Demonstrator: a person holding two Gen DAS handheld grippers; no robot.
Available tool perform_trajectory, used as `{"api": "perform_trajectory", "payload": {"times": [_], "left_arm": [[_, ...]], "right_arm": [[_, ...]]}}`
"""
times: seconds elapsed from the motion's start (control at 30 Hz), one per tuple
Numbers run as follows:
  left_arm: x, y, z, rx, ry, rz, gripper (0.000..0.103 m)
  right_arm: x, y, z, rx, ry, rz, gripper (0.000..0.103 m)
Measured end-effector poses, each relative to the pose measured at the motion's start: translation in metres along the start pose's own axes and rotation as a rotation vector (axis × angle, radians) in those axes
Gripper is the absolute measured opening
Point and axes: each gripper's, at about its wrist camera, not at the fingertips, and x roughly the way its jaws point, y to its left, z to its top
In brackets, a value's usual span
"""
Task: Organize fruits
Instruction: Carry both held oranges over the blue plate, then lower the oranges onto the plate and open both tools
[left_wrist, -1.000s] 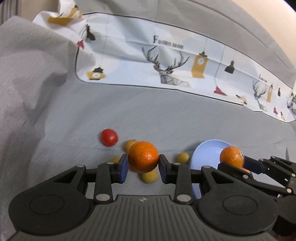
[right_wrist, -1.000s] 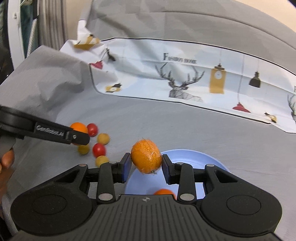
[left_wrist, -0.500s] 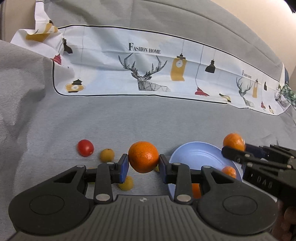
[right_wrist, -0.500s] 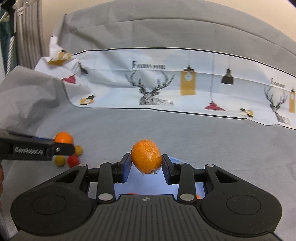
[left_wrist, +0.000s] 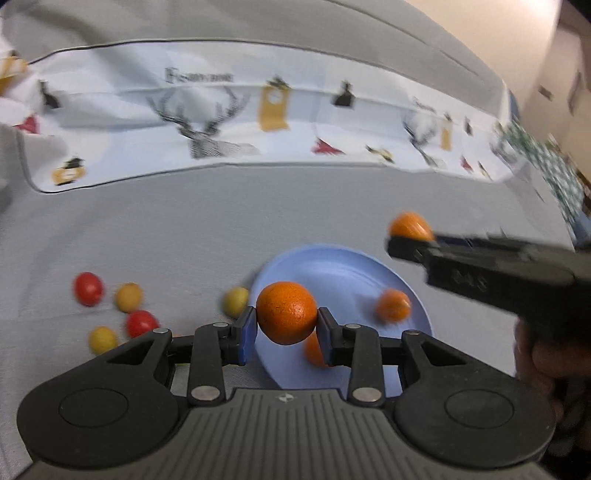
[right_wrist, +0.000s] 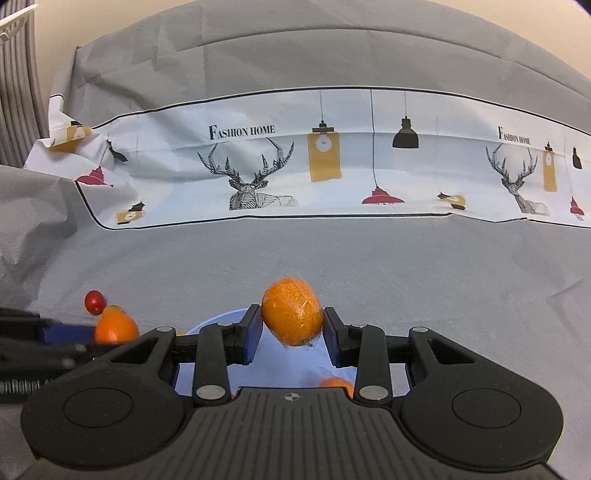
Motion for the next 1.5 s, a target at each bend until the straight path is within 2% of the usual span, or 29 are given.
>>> {"api": "perform_trajectory", "payload": {"times": [0.27, 0.53, 1.5], "left_arm": [[0.010, -0.020, -0.012, 0.101, 0.060, -0.075, 0.038], [0.016, -0.033, -0.017, 0.158, 0.082, -0.094, 0.038], [0.018, -0.037, -0.018, 0.170, 0.078, -0.079, 0.038]], "right_arm": [[0.001, 0.001, 0.000, -0.004, 0.002, -0.006, 0.037], [0.001, 0.004, 0.000, -0.017, 0.008, -0.002, 0.037], [0.004, 0.009, -0.002, -0.025, 0.023, 0.002, 0.037]]}}
